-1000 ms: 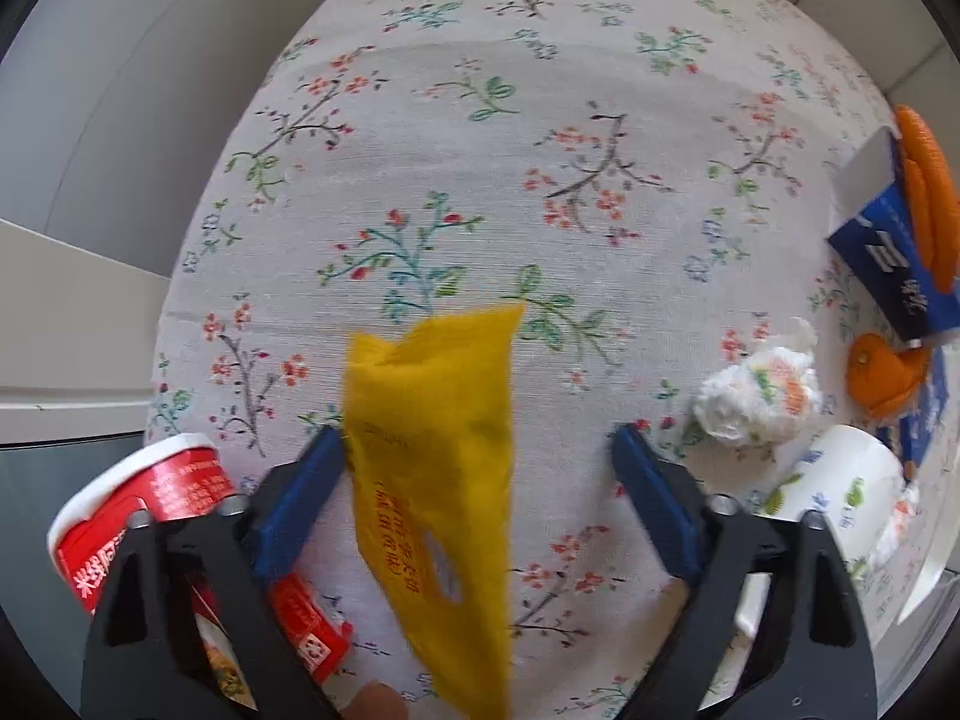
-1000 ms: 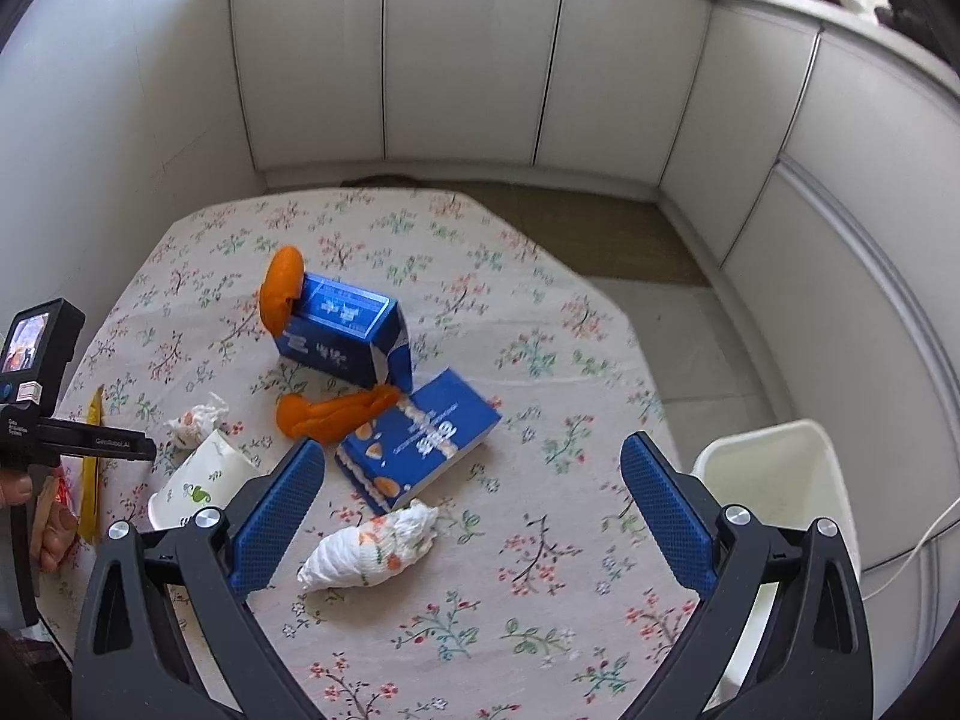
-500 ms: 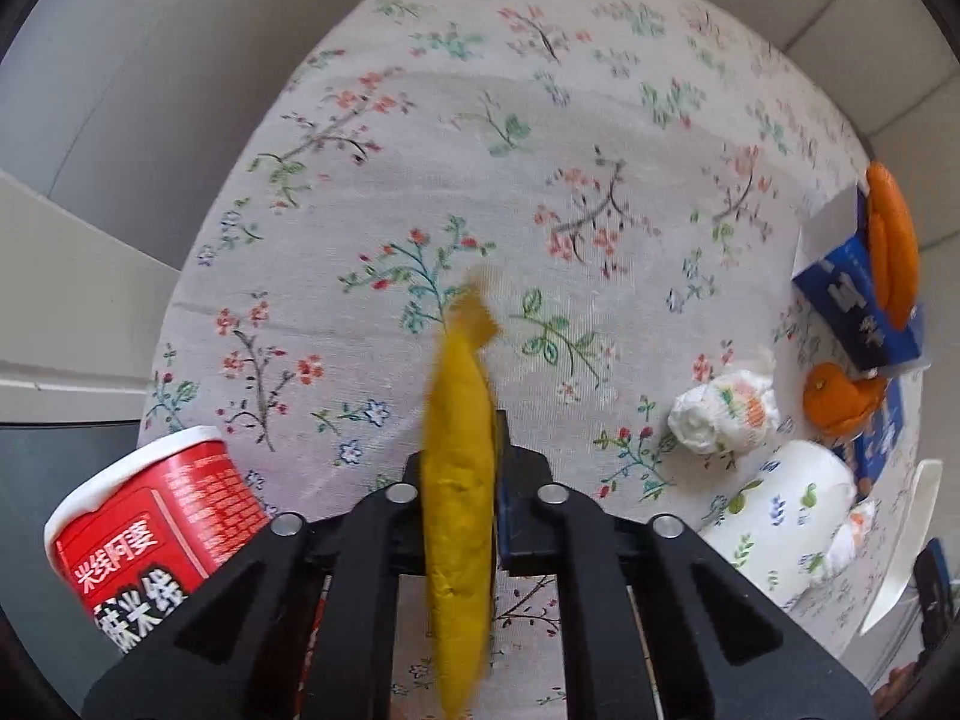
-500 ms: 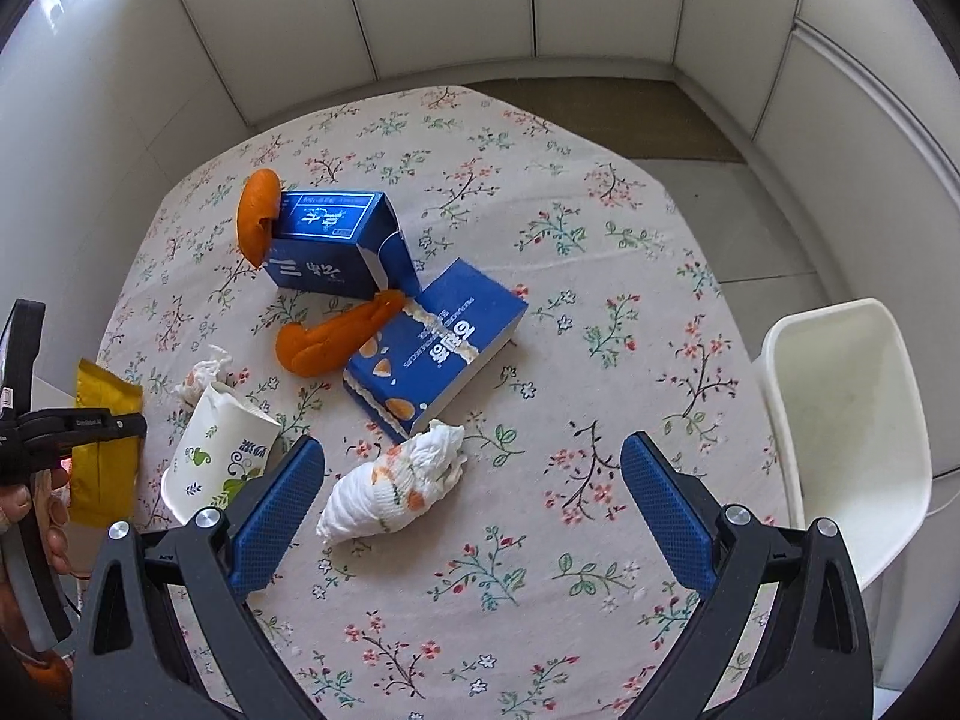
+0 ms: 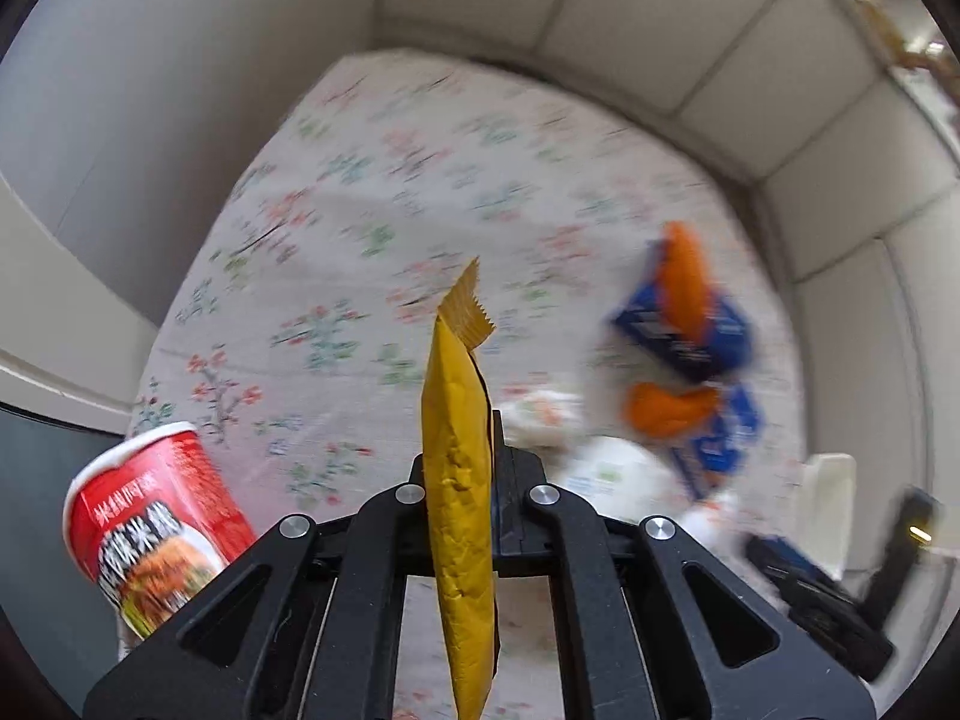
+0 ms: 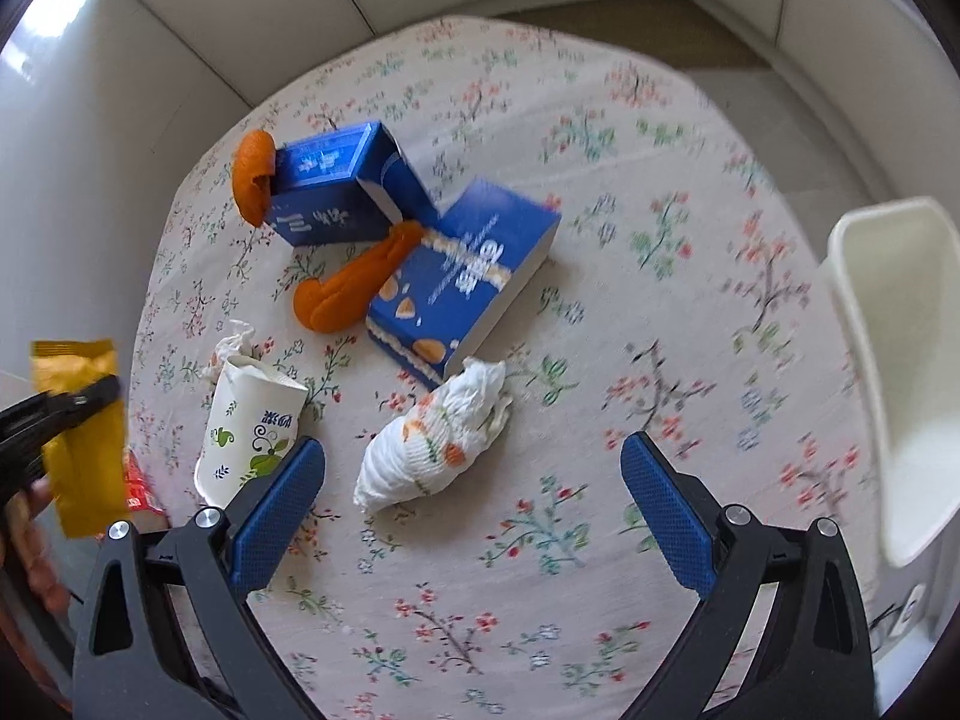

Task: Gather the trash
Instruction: 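Grasp the crumpled white tissue bundle with the right gripper while the left lifts the packet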

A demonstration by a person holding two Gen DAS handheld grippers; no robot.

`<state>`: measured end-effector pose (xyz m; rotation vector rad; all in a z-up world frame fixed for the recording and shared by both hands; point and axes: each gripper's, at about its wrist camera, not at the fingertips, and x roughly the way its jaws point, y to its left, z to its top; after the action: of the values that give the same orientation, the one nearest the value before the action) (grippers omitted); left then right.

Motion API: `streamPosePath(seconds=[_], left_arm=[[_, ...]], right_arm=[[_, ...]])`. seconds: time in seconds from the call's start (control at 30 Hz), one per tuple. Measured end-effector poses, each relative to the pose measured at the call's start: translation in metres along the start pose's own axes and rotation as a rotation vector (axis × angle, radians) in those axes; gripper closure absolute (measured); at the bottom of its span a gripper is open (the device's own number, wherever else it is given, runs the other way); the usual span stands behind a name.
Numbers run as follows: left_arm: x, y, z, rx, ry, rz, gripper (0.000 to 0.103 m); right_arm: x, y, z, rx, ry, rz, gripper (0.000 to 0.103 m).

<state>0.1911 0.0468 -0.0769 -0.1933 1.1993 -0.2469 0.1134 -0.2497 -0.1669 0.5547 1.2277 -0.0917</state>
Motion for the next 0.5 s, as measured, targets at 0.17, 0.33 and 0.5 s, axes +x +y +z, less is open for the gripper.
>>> streamPosePath(seconds=[0.17,0.33,0.5], left_arm=[[-0.014,-0.048,-0.01,0.103,-0.046,-0.056,0.099],[-0.008,-0.057,-0.008,0.133,-0.045,-0.059,0.099],[-0.006,-0.055,-0.008,0.13,-0.041,-0.053,0.099]], right_arm=[[0.022,0.006,-0.002,0.034,0.024,0.002,0.007],[0.035,0.006,-0.003,0.056,0.02,-0.011,0.017],[0.035,0.016,-0.002,0.008,0.001,0.015,0.053]])
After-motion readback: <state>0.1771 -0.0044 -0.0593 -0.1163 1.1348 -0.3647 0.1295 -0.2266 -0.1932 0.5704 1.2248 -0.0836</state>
